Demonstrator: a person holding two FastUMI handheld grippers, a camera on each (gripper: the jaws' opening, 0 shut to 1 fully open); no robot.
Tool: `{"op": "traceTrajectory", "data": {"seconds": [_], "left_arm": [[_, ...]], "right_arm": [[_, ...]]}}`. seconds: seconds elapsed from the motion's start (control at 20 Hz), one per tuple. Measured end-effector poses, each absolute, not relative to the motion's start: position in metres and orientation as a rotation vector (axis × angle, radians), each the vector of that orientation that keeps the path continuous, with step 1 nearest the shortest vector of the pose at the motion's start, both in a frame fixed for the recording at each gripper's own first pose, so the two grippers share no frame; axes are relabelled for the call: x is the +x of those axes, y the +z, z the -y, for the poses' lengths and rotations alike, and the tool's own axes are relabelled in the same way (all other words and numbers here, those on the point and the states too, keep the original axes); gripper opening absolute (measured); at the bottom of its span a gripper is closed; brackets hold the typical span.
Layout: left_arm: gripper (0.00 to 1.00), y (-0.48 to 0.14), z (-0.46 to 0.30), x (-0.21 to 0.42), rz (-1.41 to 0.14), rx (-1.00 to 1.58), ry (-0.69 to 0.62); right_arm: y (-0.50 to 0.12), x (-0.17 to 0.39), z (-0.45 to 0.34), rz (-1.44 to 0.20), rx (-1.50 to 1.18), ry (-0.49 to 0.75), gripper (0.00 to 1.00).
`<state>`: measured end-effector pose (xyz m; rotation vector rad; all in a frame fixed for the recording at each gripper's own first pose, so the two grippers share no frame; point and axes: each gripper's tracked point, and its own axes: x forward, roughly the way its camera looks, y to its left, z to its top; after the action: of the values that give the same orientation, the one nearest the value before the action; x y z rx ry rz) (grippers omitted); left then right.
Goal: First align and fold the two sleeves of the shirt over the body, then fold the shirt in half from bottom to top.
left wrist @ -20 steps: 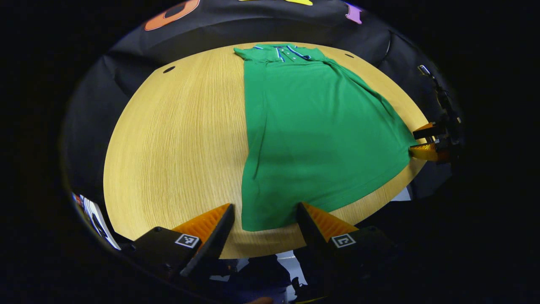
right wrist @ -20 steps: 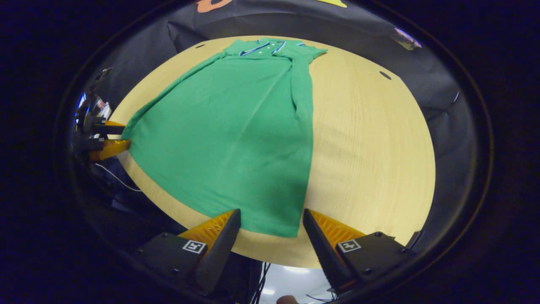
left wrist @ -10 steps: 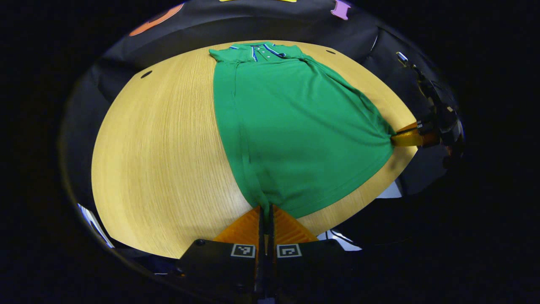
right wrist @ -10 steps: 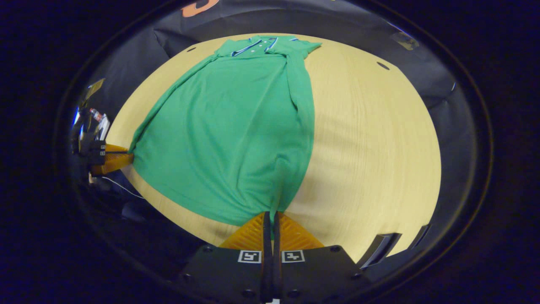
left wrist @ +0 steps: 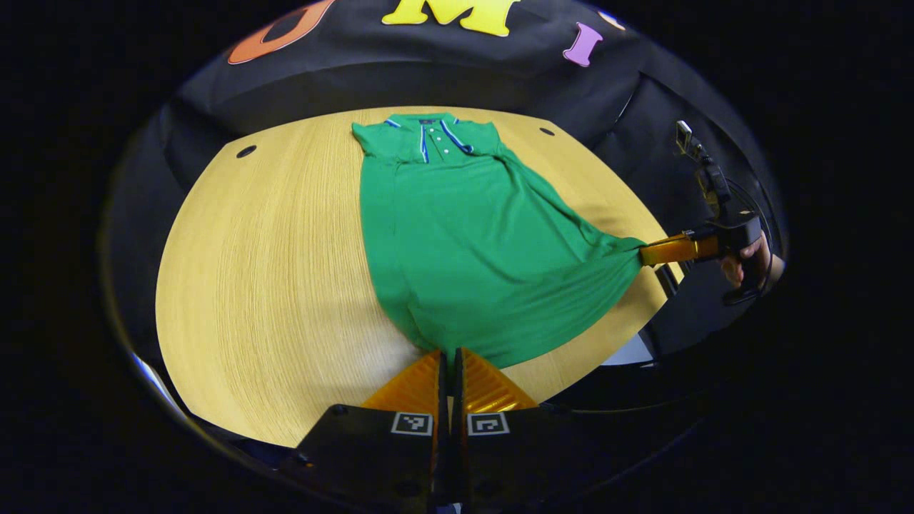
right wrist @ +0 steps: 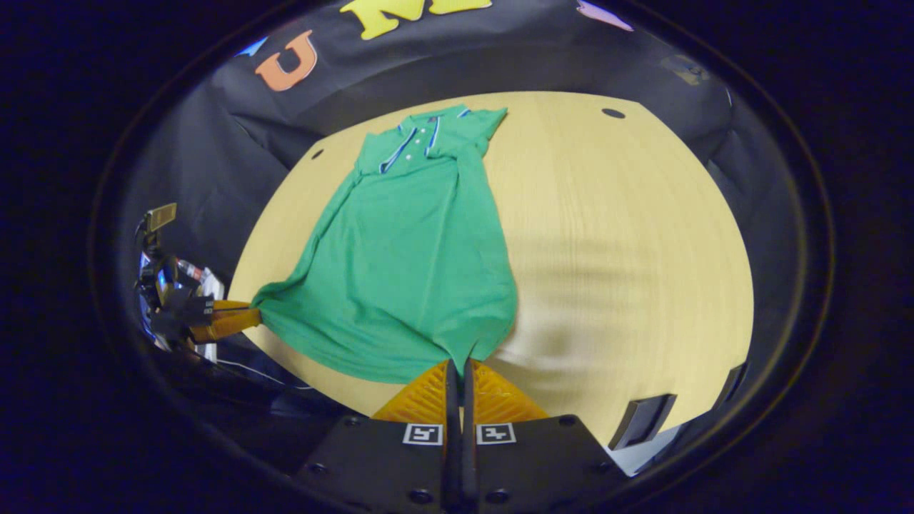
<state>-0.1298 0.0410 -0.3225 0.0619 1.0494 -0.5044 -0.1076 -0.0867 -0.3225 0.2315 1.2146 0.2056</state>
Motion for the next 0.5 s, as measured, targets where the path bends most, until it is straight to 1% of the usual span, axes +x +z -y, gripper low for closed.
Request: {"op": "traceTrajectory", "data": {"seconds": [0.3, 0.5], "left_arm": [[0.04, -0.274, -0.026, -0.084, -0.934, 0.018, -0.521], [0.04, -0.244, -0.029, -0.037, -0.850, 0.039, -0.514]], "right_arm": [[-0.278, -0.061, 0.089, -1.104, 0.215, 0.240, 0.02], [-0.254, -0.026, 0.085, -1.044, 0.185, 0.266, 0.02]]}}
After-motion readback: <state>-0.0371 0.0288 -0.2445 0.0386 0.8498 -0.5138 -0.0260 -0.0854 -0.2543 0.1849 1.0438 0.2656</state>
